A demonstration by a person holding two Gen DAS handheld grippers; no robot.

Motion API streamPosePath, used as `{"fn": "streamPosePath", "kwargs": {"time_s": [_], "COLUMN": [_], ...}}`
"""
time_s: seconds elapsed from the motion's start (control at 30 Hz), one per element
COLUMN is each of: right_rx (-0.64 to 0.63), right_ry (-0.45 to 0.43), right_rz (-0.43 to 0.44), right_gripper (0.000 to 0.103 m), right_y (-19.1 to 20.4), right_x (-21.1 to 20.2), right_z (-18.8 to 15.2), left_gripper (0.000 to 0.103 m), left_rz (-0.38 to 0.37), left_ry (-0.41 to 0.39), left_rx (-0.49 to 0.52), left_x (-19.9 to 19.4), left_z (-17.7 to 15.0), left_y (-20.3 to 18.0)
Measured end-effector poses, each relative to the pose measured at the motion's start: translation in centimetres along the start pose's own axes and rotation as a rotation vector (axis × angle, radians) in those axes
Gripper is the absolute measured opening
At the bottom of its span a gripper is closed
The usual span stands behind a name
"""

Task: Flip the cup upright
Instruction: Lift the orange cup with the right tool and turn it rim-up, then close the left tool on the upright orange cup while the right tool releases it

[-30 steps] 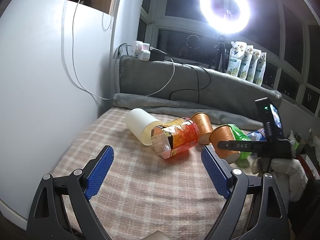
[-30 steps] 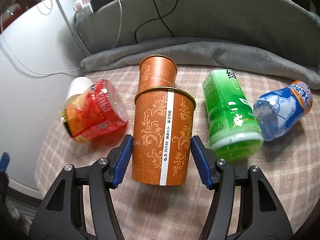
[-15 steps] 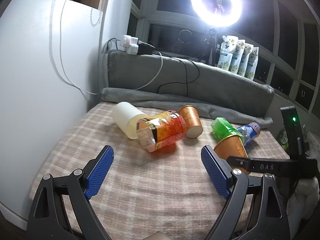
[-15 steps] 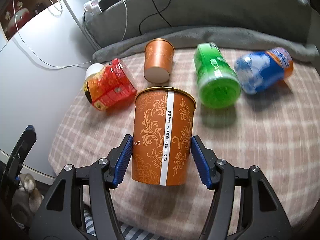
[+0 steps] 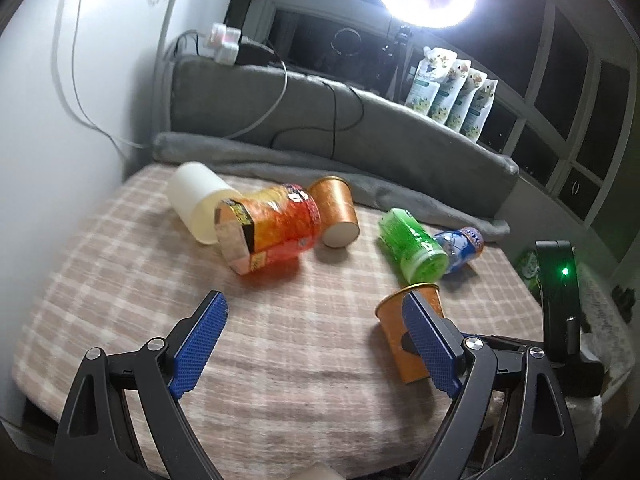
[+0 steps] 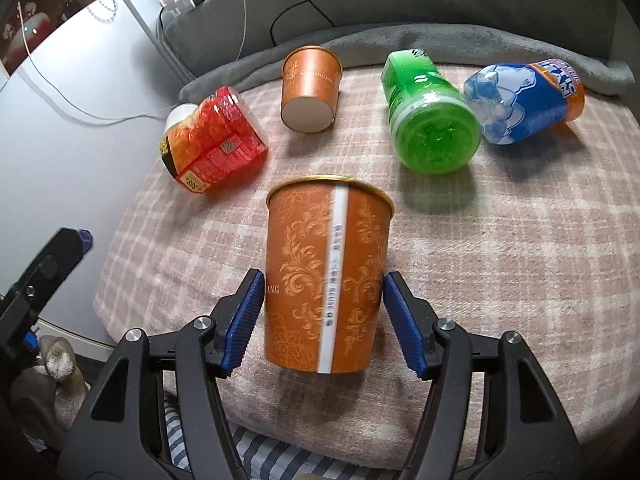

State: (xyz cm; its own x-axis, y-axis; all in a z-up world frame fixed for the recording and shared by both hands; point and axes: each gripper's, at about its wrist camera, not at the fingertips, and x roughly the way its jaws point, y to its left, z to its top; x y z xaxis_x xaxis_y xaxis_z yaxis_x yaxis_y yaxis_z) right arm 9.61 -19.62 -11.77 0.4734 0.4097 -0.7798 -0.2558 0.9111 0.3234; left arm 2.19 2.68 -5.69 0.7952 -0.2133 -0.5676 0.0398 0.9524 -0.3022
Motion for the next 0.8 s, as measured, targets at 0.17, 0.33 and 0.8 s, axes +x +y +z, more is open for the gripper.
{"fn": "streamPosePath", "kwargs": {"time_s": [0.17, 0.33, 0.8], "right_rx": [0.022, 0.039, 0.145], "right_ry": [-0.062, -0.155, -0.295], "right_rz": [0.026, 0.000, -0.159], "right_gripper": [0.069, 0.069, 0.070], "right_y": [-0.8, -2.2, -8.2], "right_x": [-2.3, -5.9, -13.1], "right_z": [0.5, 0.2, -2.5], "left_gripper": [0.089, 0.089, 0.088], "left_rz": [-0.039, -0.110, -0.341], "left_ry": [0.045, 0.109, 0.406], "left_rx": [-0.014, -0.015, -0.049], "left_x": [1.0, 2.4, 9.6], "left_z": [0.4, 1.0, 1.1], "left_y": [-0.2, -1.0, -4.4]}}
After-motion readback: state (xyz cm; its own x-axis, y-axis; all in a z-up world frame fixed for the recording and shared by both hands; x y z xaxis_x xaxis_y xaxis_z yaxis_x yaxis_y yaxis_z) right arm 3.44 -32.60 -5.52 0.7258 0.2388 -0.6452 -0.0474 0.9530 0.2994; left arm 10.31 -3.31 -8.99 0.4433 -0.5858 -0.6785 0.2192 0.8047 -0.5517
